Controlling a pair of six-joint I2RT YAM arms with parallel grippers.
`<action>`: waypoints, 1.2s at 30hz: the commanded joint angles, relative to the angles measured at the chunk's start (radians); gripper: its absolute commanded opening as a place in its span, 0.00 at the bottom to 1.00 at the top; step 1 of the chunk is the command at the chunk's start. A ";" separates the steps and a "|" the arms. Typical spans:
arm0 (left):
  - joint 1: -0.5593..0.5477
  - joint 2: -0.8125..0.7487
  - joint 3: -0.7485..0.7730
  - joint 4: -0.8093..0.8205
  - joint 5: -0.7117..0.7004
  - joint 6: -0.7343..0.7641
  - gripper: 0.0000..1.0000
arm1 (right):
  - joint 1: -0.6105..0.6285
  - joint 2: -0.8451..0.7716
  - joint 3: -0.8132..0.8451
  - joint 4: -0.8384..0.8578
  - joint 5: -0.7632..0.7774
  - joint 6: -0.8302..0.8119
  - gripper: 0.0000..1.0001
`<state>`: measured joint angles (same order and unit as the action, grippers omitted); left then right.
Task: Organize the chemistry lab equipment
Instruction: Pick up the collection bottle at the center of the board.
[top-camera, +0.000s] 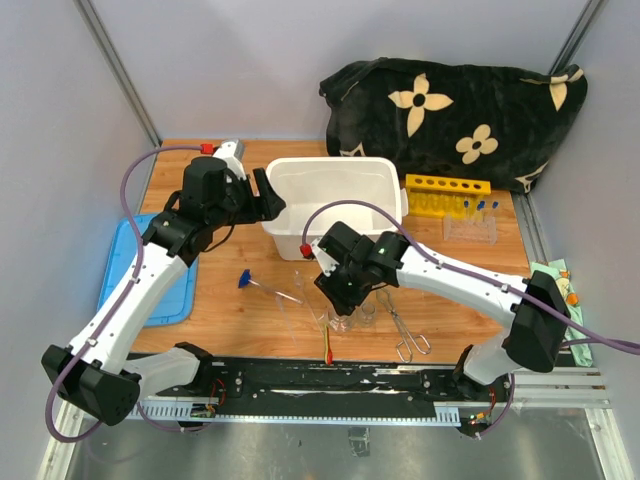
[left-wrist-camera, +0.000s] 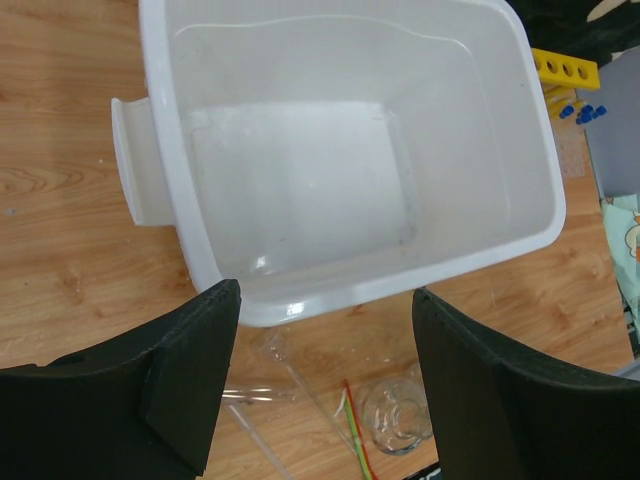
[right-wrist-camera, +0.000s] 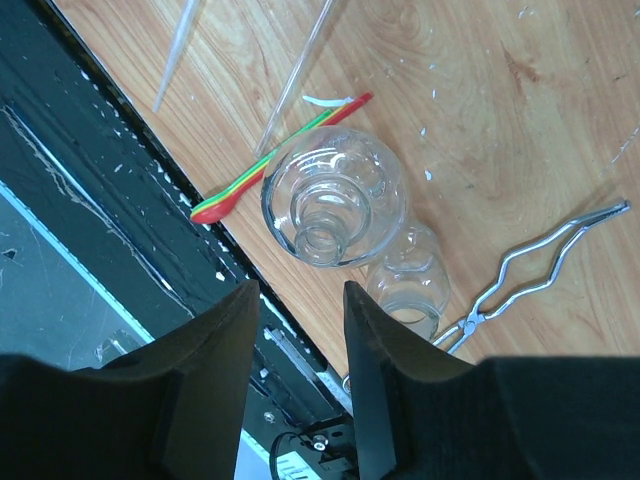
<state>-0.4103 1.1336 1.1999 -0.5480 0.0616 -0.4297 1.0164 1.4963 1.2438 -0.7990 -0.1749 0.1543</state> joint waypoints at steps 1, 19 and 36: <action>-0.007 -0.018 0.043 -0.004 -0.011 0.012 0.74 | 0.014 0.025 -0.025 -0.020 -0.025 -0.021 0.41; -0.007 -0.033 0.045 -0.011 -0.026 0.008 0.74 | 0.015 0.082 -0.023 0.025 0.008 -0.043 0.43; -0.007 -0.033 0.044 -0.017 -0.041 0.008 0.74 | 0.011 0.141 -0.004 0.037 0.012 -0.064 0.32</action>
<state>-0.4103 1.1225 1.2137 -0.5644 0.0341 -0.4297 1.0164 1.6264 1.2217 -0.7578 -0.1745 0.1043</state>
